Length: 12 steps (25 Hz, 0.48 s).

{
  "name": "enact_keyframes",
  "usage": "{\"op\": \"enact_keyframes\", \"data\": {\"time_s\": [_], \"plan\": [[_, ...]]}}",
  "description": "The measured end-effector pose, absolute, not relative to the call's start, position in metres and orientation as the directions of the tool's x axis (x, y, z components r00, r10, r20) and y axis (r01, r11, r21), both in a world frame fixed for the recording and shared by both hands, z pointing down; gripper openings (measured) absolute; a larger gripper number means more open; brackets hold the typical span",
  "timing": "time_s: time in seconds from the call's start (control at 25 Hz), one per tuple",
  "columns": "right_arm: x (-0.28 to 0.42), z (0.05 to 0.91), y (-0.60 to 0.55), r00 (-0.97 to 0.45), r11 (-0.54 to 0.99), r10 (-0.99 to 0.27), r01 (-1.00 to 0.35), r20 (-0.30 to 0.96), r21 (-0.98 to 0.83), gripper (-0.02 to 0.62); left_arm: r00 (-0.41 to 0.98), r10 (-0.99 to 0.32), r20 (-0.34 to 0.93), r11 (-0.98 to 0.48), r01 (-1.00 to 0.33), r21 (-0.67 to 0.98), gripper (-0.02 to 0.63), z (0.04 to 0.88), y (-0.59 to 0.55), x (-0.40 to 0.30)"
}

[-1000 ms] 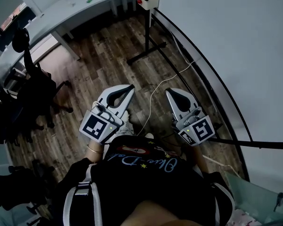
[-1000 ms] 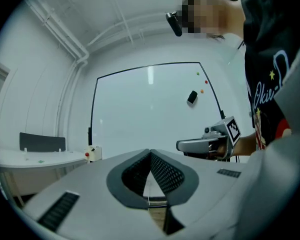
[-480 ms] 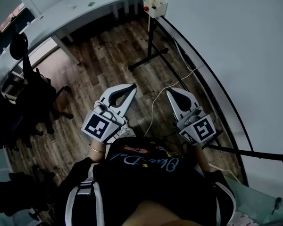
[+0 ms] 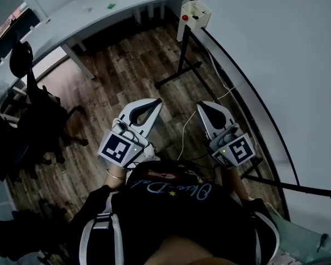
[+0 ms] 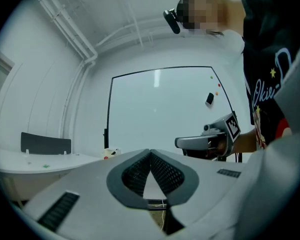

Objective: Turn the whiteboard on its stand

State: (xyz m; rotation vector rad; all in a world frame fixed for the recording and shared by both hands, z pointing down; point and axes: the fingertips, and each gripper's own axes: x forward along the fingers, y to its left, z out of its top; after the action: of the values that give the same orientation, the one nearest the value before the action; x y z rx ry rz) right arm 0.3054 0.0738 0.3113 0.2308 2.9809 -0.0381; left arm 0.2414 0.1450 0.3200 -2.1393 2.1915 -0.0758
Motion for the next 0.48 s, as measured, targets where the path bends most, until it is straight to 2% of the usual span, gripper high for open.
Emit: {"op": "enact_keyframes", "data": {"time_s": [0.48], "plan": [[0.216, 0.305, 0.096, -0.978, 0.989, 0.146, 0.145, -0.149, 0.014, 0.034, -0.047, -0.999, -0.019, 0.048, -0.995, -0.082, 0.020, 0.321, 0.176, 0.154]]}}
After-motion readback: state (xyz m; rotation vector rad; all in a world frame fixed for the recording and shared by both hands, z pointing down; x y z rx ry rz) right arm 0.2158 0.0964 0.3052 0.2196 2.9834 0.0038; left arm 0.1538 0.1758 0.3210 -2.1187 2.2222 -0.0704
